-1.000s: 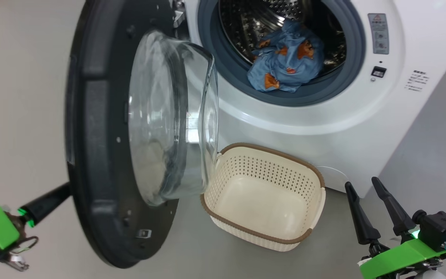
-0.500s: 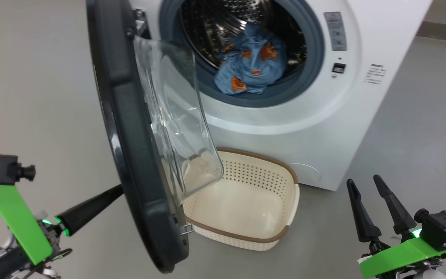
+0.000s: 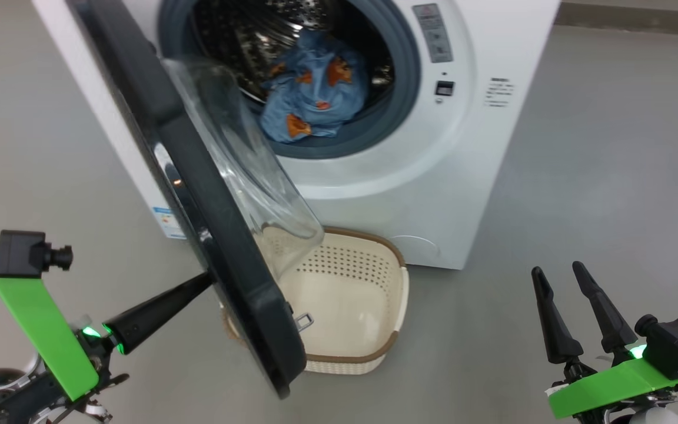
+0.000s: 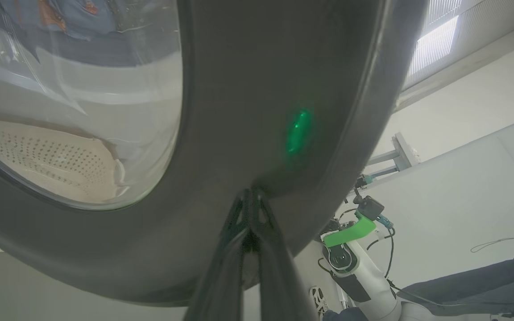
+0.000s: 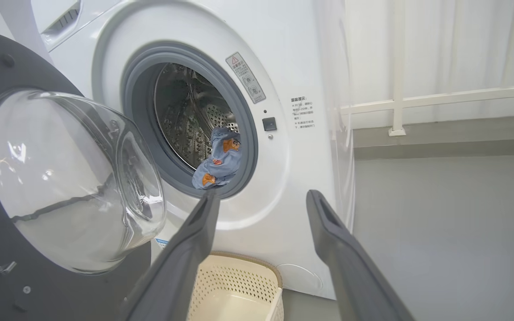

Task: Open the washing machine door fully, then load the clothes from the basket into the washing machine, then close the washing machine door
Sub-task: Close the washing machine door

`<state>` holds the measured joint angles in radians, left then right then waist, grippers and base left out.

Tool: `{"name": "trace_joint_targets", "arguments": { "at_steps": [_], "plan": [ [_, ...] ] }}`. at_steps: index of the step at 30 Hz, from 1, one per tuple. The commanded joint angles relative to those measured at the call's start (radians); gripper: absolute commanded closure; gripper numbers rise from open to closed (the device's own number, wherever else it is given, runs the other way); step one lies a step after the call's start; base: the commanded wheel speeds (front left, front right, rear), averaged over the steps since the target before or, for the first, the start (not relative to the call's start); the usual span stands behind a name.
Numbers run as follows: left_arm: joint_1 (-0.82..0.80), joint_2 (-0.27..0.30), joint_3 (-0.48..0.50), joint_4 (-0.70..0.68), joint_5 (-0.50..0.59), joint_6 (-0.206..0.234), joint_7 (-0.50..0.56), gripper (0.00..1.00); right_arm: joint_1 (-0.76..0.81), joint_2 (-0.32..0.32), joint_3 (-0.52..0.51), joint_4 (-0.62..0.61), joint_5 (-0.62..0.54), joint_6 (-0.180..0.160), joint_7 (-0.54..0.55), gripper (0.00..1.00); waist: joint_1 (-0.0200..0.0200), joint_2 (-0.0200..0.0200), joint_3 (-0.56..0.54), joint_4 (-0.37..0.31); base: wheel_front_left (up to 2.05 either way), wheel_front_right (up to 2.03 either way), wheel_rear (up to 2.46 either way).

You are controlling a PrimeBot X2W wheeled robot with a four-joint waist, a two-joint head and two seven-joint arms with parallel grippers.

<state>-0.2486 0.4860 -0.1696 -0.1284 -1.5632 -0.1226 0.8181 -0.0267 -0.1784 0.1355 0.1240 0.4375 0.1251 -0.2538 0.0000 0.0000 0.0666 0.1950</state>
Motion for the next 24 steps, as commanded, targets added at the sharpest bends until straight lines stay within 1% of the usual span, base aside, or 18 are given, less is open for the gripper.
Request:
{"name": "trace_joint_targets", "arguments": {
  "at_steps": [1, 2, 9, 10, 15, 20, 24],
  "plan": [
    [-0.070, 0.024, 0.037, -0.031, 0.010, -0.008, -0.010, 1.00, -0.013, -0.004, 0.014, -0.028, -0.009, 0.006, -0.008, 0.00, 0.0000, 0.0000, 0.020, -0.051, 0.00, 0.00, 0.00],
    [-0.079, 0.023, 0.036, -0.028, 0.011, -0.008, -0.015, 1.00, -0.017, -0.001, 0.011, -0.030, -0.010, 0.006, -0.008, 0.00, 0.0000, 0.0000, 0.029, -0.075, 0.00, 0.00, 0.00],
    [-0.121, 0.023, 0.038, -0.009, 0.023, -0.008, -0.041, 1.00, -0.032, 0.014, 0.004, -0.036, -0.016, 0.006, -0.008, 0.00, 0.0000, 0.0000, 0.061, -0.158, 0.00, 0.00, 0.00],
    [-0.121, 0.023, 0.038, -0.009, 0.023, -0.008, -0.041, 1.00, -0.032, 0.014, 0.004, -0.036, -0.016, 0.006, -0.008, 0.00, 0.0000, 0.0000, 0.061, -0.158, 0.00, 0.00, 0.00],
    [-0.152, 0.025, 0.042, 0.019, 0.034, -0.008, -0.073, 1.00, -0.042, 0.023, -0.001, -0.039, -0.017, 0.006, -0.008, 0.00, 0.0000, 0.0000, 0.080, -0.218, 0.00, 0.00, 0.00],
    [-0.180, 0.039, 0.047, 0.054, 0.047, -0.008, -0.105, 1.00, -0.048, 0.033, -0.010, -0.042, -0.018, 0.006, -0.008, 0.00, 0.0000, 0.0000, 0.097, -0.273, 0.00, 0.00, 0.00],
    [-0.200, 0.050, 0.045, 0.085, 0.051, -0.008, -0.129, 1.00, -0.047, 0.036, -0.016, -0.044, -0.019, 0.006, -0.008, 0.00, 0.0000, 0.0000, 0.106, -0.294, 0.00, 0.00, 0.00]
  ]
}}
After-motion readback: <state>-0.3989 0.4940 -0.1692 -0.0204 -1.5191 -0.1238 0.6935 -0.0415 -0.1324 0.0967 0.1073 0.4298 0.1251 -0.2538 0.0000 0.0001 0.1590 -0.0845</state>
